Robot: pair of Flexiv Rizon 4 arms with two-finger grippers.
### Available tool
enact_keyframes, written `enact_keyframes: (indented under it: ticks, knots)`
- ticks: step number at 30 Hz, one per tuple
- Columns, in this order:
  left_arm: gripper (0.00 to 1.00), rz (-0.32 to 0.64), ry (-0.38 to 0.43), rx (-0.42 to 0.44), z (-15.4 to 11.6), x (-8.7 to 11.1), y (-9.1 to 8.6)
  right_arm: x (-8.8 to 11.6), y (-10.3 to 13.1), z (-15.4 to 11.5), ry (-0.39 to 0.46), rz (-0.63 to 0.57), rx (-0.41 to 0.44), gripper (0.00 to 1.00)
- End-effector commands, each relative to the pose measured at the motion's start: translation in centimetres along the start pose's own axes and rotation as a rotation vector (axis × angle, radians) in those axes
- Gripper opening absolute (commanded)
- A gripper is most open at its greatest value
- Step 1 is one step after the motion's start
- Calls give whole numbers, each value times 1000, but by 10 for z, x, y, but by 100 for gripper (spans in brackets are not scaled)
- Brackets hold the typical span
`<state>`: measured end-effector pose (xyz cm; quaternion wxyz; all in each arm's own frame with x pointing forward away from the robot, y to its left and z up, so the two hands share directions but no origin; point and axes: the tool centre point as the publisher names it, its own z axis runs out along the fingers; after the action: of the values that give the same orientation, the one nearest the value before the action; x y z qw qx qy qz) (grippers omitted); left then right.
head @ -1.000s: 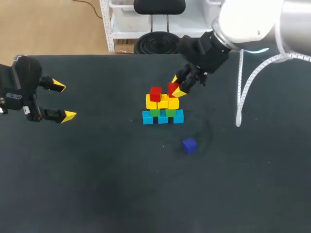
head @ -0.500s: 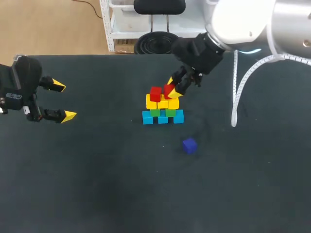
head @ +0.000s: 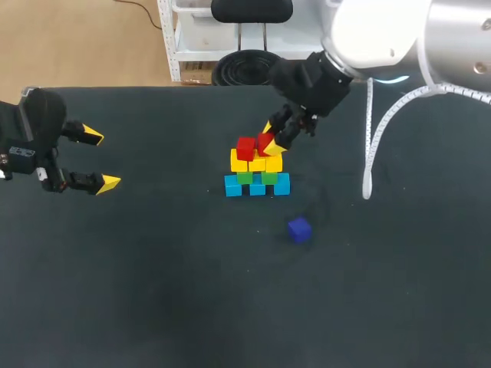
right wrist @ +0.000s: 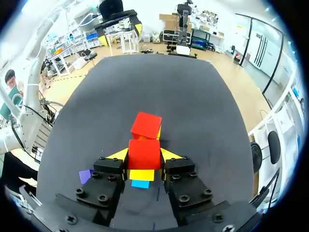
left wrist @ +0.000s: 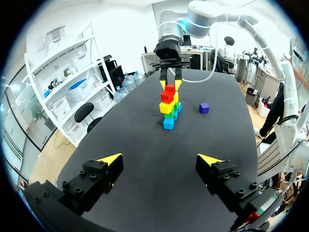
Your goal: Place the blue cubes, place green cubes on the blue cubes, place the yellow cubes on the green cubes, then place the red cubes on the yellow cubes, and place purple cube on the red cubes.
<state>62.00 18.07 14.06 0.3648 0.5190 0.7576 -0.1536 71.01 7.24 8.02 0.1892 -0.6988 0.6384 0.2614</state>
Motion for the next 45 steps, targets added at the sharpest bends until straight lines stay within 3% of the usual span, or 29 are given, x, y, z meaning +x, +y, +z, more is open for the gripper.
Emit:
enact_keyframes:
  ticks: [1,45]
  knots:
    - [100,3,-8,-2,0,2,0,-1,-2,1,2,1,-5,0]
    - [100,3,-8,-2,0,2,0,4,6,1,8,41,5,0]
